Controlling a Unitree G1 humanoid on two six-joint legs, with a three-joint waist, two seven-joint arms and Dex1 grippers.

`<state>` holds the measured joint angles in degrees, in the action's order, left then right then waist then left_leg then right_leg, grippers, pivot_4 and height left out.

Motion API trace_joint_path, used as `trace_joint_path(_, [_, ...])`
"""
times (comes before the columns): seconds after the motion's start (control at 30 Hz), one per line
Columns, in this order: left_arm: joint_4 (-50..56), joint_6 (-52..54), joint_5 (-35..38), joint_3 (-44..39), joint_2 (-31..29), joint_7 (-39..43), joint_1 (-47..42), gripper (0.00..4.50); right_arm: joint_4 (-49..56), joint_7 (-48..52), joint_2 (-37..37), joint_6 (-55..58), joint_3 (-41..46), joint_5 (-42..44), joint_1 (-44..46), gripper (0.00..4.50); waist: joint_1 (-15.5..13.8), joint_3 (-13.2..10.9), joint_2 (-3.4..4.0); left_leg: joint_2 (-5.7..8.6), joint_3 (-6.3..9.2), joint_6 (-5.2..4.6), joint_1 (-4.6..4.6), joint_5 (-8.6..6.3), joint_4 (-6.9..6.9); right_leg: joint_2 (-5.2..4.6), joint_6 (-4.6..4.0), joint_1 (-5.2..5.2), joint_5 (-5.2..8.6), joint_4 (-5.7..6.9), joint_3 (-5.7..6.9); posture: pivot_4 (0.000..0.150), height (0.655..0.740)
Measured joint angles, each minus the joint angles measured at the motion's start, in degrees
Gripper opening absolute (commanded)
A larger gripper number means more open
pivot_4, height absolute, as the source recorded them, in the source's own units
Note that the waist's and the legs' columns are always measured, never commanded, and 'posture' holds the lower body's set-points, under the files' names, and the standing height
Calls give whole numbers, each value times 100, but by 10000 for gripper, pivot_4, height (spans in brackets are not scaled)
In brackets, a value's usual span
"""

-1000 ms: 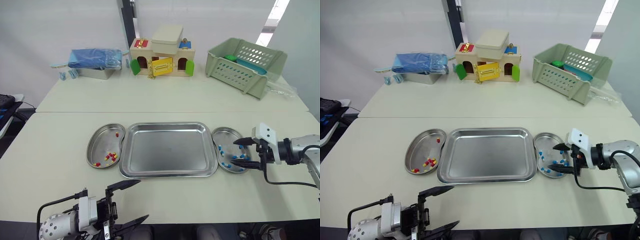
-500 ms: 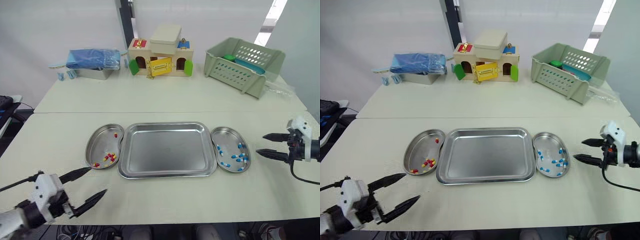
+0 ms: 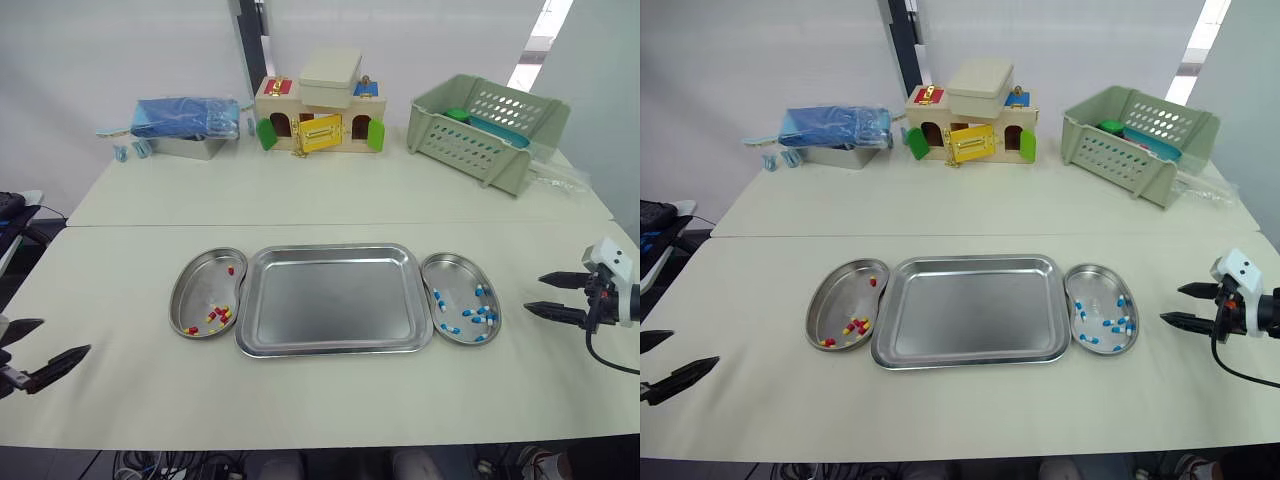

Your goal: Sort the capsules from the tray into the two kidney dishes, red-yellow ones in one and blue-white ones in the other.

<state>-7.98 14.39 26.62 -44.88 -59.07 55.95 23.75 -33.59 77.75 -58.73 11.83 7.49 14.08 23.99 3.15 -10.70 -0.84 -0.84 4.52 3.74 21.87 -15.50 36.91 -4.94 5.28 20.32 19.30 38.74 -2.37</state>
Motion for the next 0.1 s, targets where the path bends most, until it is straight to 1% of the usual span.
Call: trace_joint_path(0.1, [-95, -12, -109, 15, -6, 58, -218, 45000, 6, 2, 0, -22, -25, -3, 1, 44549, 1, 0, 0, 0, 0, 0, 0, 0, 0, 0, 0, 0, 0, 0, 0, 1500, 7400])
